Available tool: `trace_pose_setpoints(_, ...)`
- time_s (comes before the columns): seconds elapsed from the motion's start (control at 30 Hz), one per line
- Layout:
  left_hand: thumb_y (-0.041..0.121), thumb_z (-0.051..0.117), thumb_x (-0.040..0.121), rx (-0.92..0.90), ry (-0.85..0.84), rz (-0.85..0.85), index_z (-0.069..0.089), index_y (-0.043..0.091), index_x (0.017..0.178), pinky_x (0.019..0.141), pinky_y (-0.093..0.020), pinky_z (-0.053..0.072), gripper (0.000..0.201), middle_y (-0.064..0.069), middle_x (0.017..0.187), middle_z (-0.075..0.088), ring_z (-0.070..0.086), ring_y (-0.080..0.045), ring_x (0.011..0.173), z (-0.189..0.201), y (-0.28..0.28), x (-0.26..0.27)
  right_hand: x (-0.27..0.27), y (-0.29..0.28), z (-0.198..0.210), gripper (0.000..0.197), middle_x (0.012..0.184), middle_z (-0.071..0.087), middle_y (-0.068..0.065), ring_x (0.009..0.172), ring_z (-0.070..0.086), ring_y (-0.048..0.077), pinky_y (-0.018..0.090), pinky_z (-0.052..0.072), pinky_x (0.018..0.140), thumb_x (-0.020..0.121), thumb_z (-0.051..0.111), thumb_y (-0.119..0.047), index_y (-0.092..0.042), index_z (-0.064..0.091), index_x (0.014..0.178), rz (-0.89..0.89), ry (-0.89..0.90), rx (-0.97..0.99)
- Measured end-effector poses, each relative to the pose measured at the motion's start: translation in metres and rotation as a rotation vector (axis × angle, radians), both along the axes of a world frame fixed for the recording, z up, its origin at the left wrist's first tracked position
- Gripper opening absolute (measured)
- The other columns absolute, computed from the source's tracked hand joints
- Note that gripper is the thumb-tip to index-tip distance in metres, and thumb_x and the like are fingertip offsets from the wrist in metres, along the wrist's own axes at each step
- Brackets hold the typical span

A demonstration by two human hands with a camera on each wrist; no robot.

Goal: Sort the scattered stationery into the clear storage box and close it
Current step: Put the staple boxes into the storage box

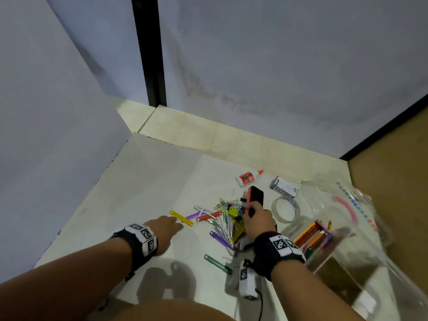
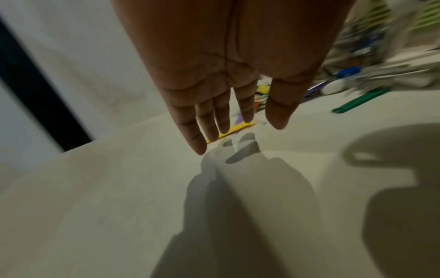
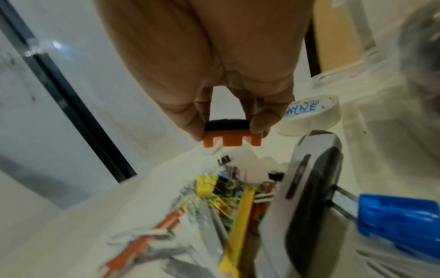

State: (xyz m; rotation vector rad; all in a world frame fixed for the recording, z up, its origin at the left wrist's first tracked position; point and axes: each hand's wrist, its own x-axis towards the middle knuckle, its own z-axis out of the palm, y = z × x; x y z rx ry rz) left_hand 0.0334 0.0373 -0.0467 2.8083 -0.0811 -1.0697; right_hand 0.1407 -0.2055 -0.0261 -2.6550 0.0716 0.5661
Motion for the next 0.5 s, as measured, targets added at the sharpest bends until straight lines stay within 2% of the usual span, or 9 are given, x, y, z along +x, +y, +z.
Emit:
trace_pose_setpoints(0.1, 0.013, 0.041, 0.091, -0.043, -0.056, -0.086, 0.022, 0.028, 0.147, 0.111, -0.038, 0.032, 0.061, 0.001, 0.156, 0.016, 0.023, -0.022, 0.143, 0.0, -0.032, 0.006, -0.007, -0.009, 0.029, 0.012, 0.102, 0.065, 0.007, 0.081, 0.063, 0.029, 0.035, 0.053, 0.069, 0.091, 0.051, -0.023, -0.033, 0.052, 0.096, -0.04, -0.025, 0.206)
trace_pose_setpoints(0.17, 0.01, 0.042, 0.09, -0.069, -0.109, -0.152, 0.023, 0.027, 0.147, 0.112, -0.038, 0.031, 0.062, -0.001, 0.157, 0.014, 0.02, -0.023, 0.144, 0.002, -0.055, 0.016, -0.011, -0.02, 0.052, 0.012, 0.105, 0.064, 0.004, 0.078, 0.06, 0.023, 0.03, 0.048, 0.065, 0.092, 0.051, -0.02, -0.029, 0.055, 0.1, -0.11, -0.036, 0.35)
trace_pose_setpoints(0.27, 0.008, 0.043, 0.089, -0.086, -0.158, -0.218, 0.027, 0.027, 0.146, 0.115, -0.038, 0.028, 0.062, -0.002, 0.156, 0.019, 0.021, -0.023, 0.144, 0.004, -0.088, 0.032, -0.018, -0.045, 0.085, 0.03, 0.101, 0.064, 0.005, 0.065, 0.053, 0.014, 0.025, 0.04, 0.058, 0.087, 0.054, -0.015, -0.027, 0.053, 0.114, -0.257, -0.071, 0.519)
trace_pose_setpoints(0.33, 0.008, 0.047, 0.087, -0.065, -0.15, -0.275, 0.023, 0.028, 0.147, 0.116, -0.04, 0.027, 0.068, -0.003, 0.157, 0.017, 0.021, -0.024, 0.144, 0.005, -0.109, 0.041, -0.024, -0.068, 0.105, 0.04, 0.096, 0.063, 0.004, 0.065, 0.054, 0.014, 0.025, 0.042, 0.06, 0.083, 0.058, -0.011, -0.027, 0.047, 0.118, -0.353, -0.089, 0.577)
trace_pose_setpoints(0.4, 0.007, 0.049, 0.087, -0.049, -0.133, -0.322, 0.018, 0.027, 0.148, 0.114, -0.041, 0.03, 0.072, -0.004, 0.158, 0.013, 0.018, -0.026, 0.145, 0.006, -0.13, 0.048, -0.029, -0.093, 0.12, 0.04, 0.094, 0.06, 0.003, 0.071, 0.058, 0.014, 0.025, 0.047, 0.063, 0.081, 0.061, -0.006, -0.022, 0.05, 0.115, -0.409, -0.096, 0.588)
trace_pose_setpoints(0.5, 0.01, 0.05, 0.089, -0.04, -0.121, -0.35, 0.013, 0.027, 0.149, 0.113, -0.043, 0.032, 0.072, -0.004, 0.159, 0.007, 0.012, -0.027, 0.146, 0.0, -0.151, 0.055, -0.036, -0.129, 0.131, 0.024, 0.089, 0.065, 0.005, 0.081, 0.062, 0.019, 0.032, 0.052, 0.078, 0.075, 0.064, 0.002, -0.013, 0.064, 0.094, -0.439, -0.12, 0.551)
